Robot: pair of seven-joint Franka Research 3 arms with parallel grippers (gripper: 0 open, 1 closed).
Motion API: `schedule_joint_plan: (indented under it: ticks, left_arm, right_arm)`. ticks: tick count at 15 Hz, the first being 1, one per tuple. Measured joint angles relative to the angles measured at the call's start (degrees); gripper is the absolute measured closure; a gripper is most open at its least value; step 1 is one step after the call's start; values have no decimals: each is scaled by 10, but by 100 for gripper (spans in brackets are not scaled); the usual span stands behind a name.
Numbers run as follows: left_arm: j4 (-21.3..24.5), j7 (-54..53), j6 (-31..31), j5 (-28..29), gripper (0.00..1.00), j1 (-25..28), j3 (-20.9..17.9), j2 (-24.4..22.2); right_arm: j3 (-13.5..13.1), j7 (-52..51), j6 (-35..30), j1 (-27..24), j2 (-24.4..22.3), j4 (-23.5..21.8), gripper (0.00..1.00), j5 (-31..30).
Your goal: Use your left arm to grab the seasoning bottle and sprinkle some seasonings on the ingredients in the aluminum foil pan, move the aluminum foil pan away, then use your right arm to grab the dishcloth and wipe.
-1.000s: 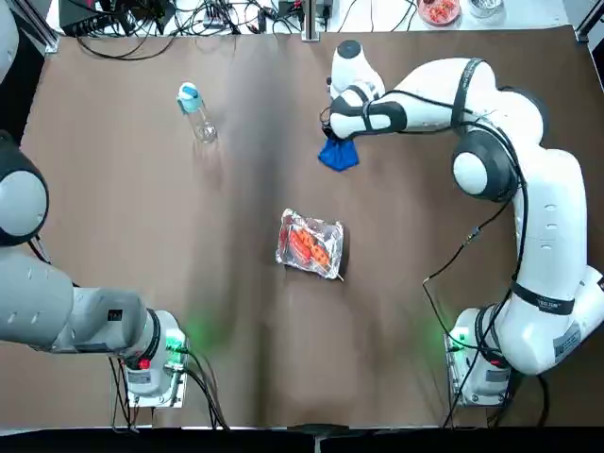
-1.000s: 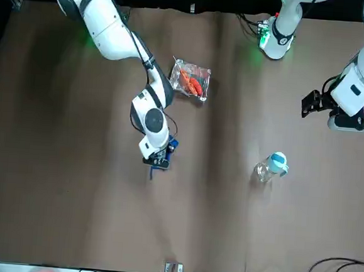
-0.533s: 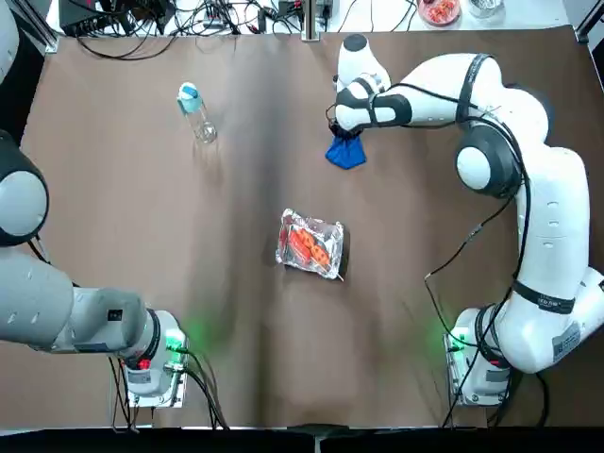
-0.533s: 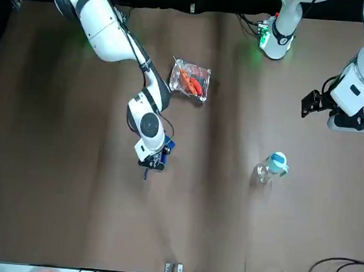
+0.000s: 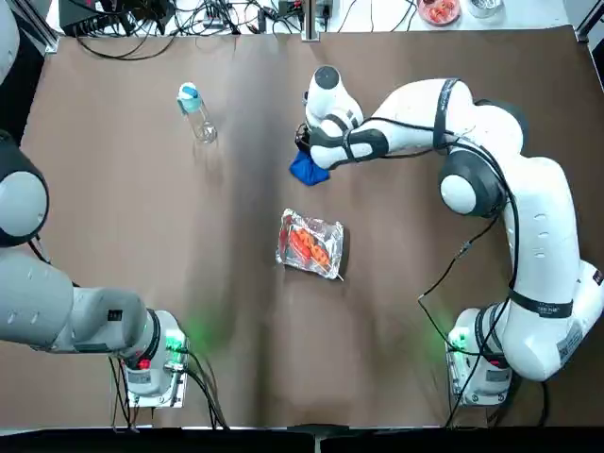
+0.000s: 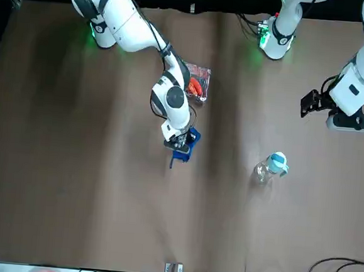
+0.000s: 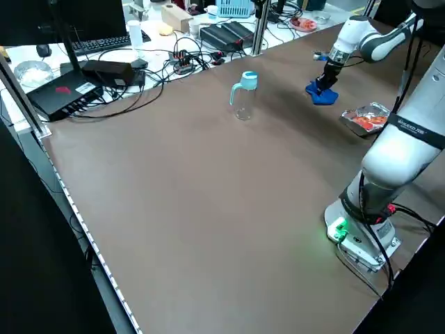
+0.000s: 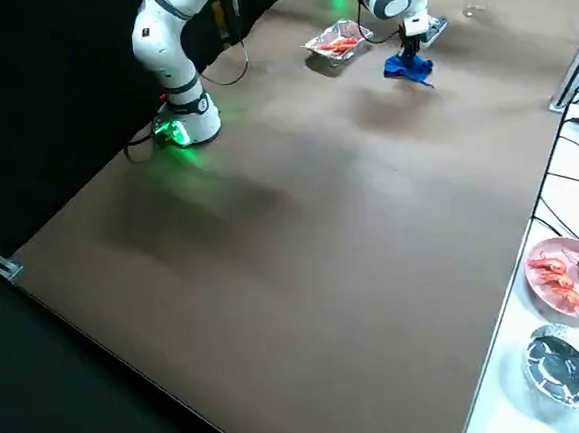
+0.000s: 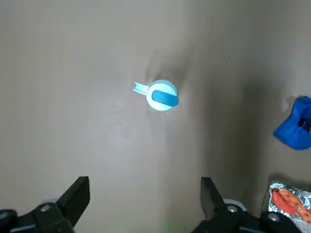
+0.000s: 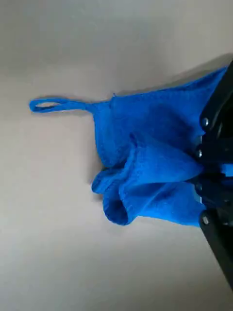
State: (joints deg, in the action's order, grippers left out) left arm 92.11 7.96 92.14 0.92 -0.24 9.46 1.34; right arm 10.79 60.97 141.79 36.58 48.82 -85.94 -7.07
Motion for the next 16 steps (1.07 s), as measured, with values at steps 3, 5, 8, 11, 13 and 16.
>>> schedule_joint_plan:
  ticks: [3, 5, 8, 11, 13, 16]
  left_arm:
    - [0, -1, 0, 0, 0, -3, 1, 0]
    - [0, -1, 0, 0, 0, -4, 1, 0]
    - [1, -2, 0, 0, 0, -6, 4, 0]
    - [1, -3, 0, 0, 0, -6, 4, 0]
    - [1, -3, 0, 0, 0, -6, 4, 0]
    - [1, -3, 0, 0, 0, -6, 4, 0]
  right_arm:
    - [-1, 2, 3, 6, 1, 0, 91, 0]
    - [-1, -11, -4, 5, 0, 1, 91, 0]
    - [-3, -57, -78, 1, -5, 11, 91, 0]
    - [-4, -101, -167, -25, -12, 16, 91, 2]
    - [-4, -128, -212, -53, -16, 16, 91, 2]
    - [-4, -152, -236, -92, -17, 17, 91, 4]
